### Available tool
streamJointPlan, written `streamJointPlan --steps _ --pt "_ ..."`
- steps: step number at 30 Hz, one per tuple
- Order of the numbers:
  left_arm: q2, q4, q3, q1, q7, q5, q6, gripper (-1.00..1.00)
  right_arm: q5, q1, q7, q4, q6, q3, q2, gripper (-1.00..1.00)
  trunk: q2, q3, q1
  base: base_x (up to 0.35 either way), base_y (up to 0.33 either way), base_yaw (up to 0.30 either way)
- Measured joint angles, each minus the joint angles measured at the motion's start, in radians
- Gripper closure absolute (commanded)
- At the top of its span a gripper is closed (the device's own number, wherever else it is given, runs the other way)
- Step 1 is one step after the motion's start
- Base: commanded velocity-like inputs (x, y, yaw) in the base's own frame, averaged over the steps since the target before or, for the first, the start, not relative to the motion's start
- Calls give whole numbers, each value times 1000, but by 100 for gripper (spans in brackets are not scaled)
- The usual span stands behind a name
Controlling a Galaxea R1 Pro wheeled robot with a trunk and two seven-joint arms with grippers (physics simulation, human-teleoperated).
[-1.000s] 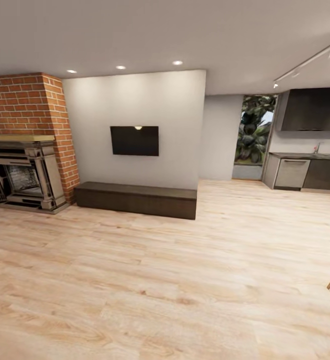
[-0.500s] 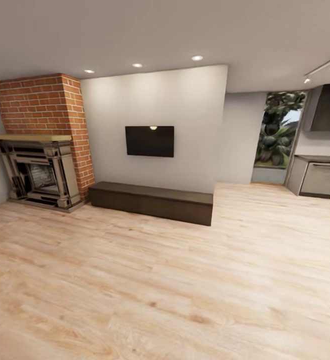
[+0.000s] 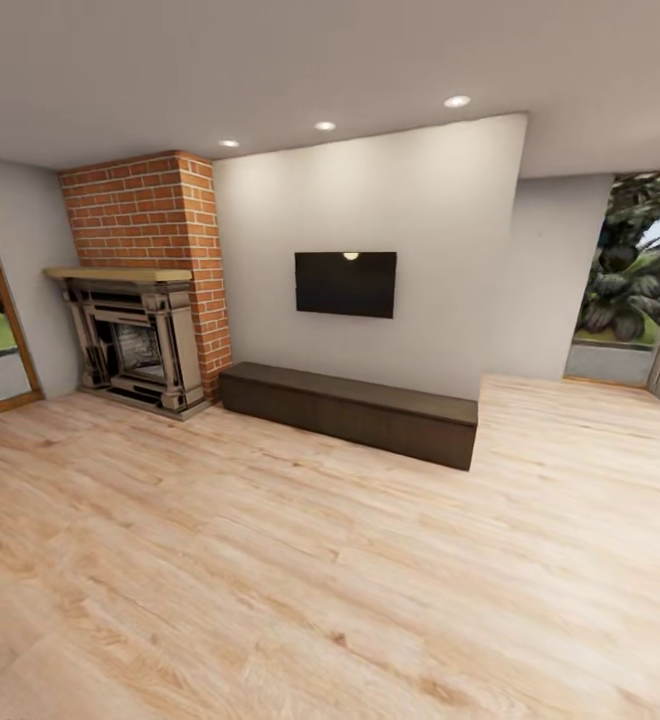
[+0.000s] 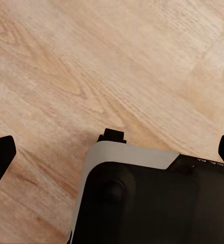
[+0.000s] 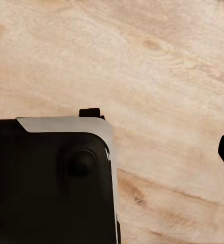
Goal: Move the two storage containers from the living room to the garage. In the garage, place one container on the floor and stack the other container on top of it (either order is fine).
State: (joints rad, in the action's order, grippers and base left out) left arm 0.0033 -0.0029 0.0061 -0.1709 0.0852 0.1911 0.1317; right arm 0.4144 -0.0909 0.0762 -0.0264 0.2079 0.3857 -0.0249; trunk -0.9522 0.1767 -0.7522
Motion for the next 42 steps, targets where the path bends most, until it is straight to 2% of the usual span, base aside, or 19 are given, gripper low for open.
streamJointPlan --steps 42 --pt "0 0 0 0 0 0 0 -100 0 0 0 0 0 -4 -1 -100 0 0 0 322 0 268"
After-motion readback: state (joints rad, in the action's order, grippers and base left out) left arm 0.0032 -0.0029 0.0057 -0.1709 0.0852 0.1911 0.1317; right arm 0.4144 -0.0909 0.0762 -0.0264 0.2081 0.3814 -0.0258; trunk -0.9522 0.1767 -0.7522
